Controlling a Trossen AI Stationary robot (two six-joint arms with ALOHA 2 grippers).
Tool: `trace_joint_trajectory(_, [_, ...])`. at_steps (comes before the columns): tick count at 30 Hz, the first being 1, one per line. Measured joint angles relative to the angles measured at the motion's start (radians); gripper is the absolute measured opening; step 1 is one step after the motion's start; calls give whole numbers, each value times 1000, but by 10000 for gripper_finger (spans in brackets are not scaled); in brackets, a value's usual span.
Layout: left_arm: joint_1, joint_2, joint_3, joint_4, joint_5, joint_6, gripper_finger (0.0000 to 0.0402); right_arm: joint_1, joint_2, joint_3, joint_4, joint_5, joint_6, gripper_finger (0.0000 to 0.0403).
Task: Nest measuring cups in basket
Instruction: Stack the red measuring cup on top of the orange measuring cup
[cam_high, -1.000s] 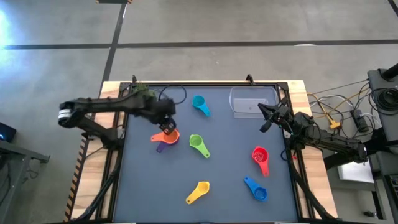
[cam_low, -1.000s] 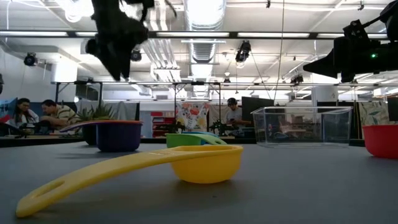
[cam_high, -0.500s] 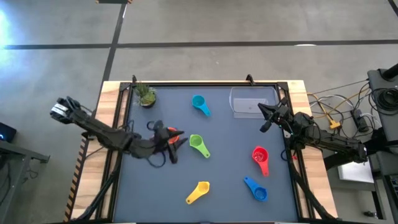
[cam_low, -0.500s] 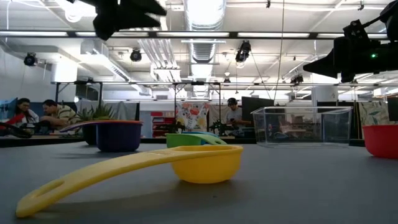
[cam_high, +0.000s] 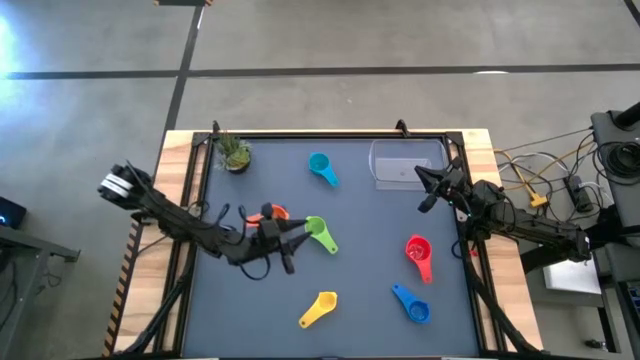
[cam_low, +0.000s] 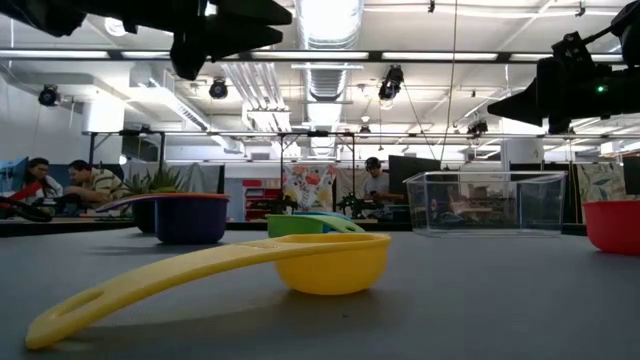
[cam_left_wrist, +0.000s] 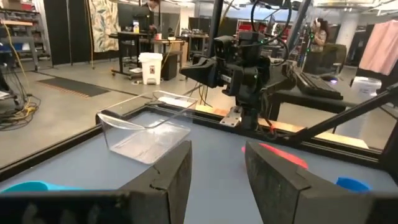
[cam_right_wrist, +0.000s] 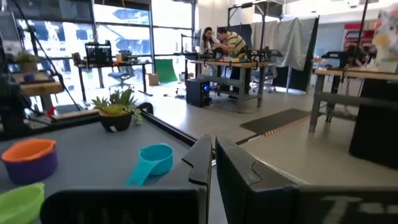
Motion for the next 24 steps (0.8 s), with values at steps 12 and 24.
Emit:
trace_joint_trajectory(12, [-8, -55, 20, -12, 127, 100, 130, 0, -1, 35, 31, -164, 256, 13])
trace_joint_trajectory(24, [-27, -127, -81, -25, 123, 75, 103, 0, 138, 486, -412, -334, 301, 13])
